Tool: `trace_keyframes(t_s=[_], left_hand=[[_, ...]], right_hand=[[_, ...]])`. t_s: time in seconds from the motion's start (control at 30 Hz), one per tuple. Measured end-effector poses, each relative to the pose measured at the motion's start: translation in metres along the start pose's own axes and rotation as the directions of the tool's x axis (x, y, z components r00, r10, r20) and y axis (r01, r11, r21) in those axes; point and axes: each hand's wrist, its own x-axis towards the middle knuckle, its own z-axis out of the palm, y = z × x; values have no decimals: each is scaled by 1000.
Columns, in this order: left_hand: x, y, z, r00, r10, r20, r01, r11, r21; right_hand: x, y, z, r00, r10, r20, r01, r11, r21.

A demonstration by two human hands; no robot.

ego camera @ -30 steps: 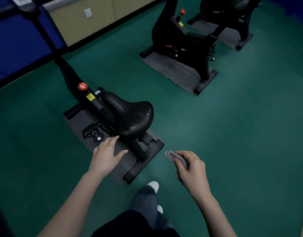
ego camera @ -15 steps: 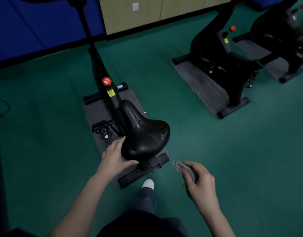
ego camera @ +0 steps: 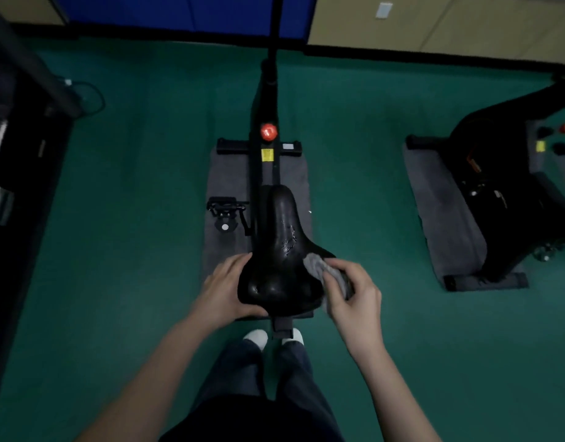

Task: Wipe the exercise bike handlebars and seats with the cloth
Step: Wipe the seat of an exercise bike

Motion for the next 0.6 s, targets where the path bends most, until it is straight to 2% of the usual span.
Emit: trace_keyframes(t_s=[0.17,0.3,0.4,0.47,0.53,0.6], left_hand=[[0,-4,9,996,-40,-77,28,988,-149],[-6,0,20,990,-78,-116,51,974,-220],[-7,5,31,977,-113,-182,69,971,-230],[-8,9,38,963,-153,-220,86,953,-290],[-8,10,44,950,-196,-245,103,933,-346],[-7,7,50,936,-221,-273,107,920,-378]], right_hand=[[72,-2,12,968,-234,90,238,970,-36],[125,-10,35,889,-438,136,445,895,-26],[153,-12,61,814,-543,208,553,833,11],[163,-5,76,754,-572,324,611,791,-26],[166,5,85,678,-591,437,677,733,-60],[164,10,86,601,-637,482,736,677,-24]])
